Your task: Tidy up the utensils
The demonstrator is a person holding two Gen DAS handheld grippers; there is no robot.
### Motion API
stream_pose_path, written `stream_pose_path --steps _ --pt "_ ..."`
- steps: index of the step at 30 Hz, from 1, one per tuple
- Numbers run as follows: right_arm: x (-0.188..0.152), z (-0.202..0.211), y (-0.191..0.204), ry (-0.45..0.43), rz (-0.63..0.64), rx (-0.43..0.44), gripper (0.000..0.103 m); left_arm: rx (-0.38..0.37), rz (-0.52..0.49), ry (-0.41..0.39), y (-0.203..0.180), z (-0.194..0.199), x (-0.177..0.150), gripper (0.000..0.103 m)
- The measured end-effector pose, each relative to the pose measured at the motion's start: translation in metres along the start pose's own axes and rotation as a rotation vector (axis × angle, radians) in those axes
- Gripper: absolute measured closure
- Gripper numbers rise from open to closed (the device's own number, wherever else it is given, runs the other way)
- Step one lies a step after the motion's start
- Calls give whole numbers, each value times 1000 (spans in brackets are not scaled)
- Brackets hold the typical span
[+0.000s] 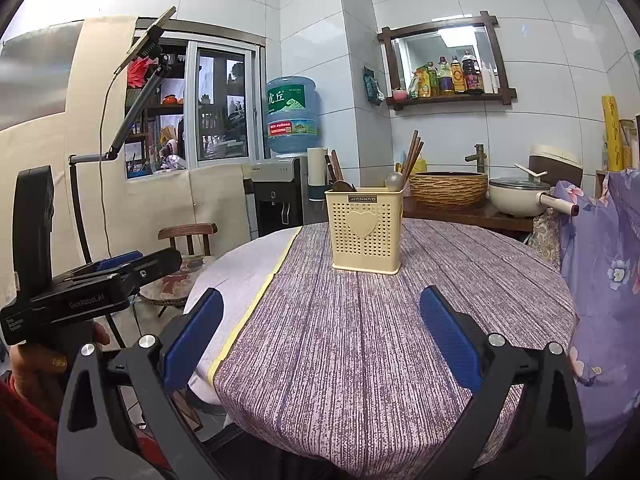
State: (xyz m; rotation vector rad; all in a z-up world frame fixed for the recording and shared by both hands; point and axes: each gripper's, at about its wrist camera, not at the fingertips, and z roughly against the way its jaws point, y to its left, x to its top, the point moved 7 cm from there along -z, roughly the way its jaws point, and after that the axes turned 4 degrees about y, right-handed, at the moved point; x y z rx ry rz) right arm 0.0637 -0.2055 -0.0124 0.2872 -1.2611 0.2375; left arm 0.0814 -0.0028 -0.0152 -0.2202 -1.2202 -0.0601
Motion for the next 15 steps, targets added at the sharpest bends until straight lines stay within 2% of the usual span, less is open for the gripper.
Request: stream_pose_path --steps 15 --pt "0 0 -1 3 -2 0 6 -2 4 10 1 0 -1 5"
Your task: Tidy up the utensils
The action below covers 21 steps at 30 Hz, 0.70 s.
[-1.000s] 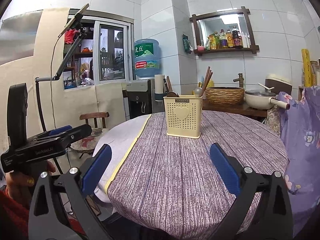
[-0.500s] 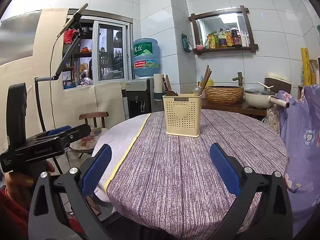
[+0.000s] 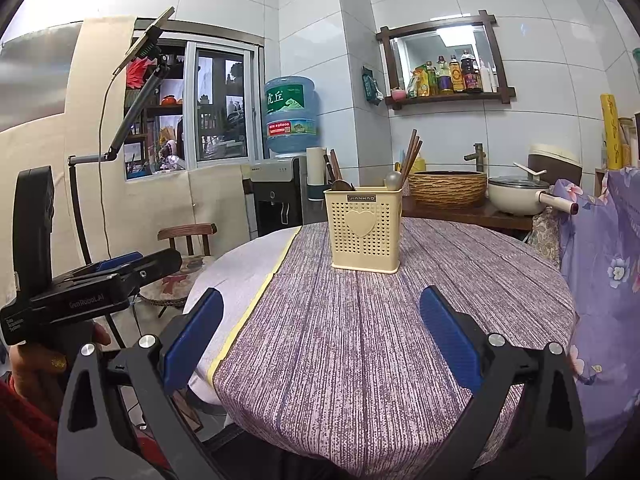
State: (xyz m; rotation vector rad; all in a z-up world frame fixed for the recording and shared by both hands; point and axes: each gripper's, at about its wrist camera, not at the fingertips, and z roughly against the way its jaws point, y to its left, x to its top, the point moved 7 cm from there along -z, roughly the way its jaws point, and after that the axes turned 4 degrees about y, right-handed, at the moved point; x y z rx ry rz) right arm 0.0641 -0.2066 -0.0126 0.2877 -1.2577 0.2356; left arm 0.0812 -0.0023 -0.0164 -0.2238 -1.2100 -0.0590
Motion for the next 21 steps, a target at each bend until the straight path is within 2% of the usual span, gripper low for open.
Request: stream_pose_path --steps 21 --pt "-4 -2 0 6 -10 0 6 36 1 13 3 -1 -2 5"
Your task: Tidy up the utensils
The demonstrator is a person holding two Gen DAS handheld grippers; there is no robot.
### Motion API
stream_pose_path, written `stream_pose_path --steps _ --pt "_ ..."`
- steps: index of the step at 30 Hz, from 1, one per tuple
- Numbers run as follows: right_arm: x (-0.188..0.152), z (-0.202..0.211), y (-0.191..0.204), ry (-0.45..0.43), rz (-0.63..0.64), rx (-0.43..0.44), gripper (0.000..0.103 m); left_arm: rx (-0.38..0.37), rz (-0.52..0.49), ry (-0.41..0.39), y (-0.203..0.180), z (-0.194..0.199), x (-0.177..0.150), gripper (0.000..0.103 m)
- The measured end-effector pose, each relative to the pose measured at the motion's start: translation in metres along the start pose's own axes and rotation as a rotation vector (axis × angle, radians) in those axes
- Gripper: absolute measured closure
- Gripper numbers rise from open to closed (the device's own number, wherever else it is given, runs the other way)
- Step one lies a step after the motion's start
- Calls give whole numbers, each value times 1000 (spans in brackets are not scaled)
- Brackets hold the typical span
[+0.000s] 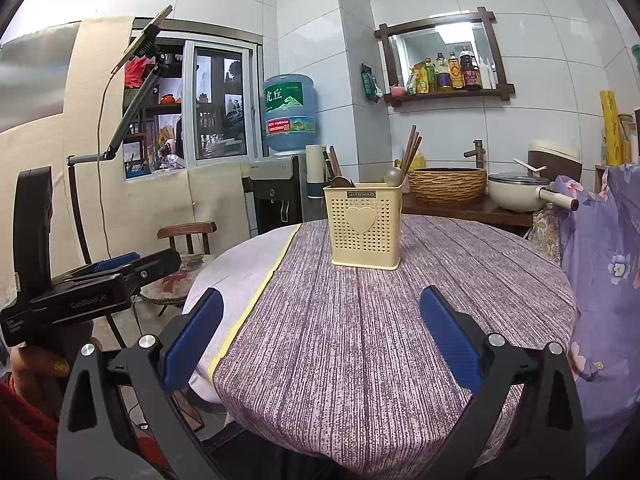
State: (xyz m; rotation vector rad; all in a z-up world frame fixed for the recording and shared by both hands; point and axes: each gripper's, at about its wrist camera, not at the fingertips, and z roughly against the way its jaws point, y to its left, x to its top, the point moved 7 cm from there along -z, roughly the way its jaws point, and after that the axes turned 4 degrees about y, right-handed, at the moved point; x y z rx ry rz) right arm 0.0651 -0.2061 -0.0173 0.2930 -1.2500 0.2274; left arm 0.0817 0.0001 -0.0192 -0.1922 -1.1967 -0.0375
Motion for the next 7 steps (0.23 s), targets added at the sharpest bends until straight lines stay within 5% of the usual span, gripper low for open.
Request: stream_pose_path --steps 7 --pt "-2 -2 0 6 -3 -6 6 -2 21 25 2 -3 -1 5"
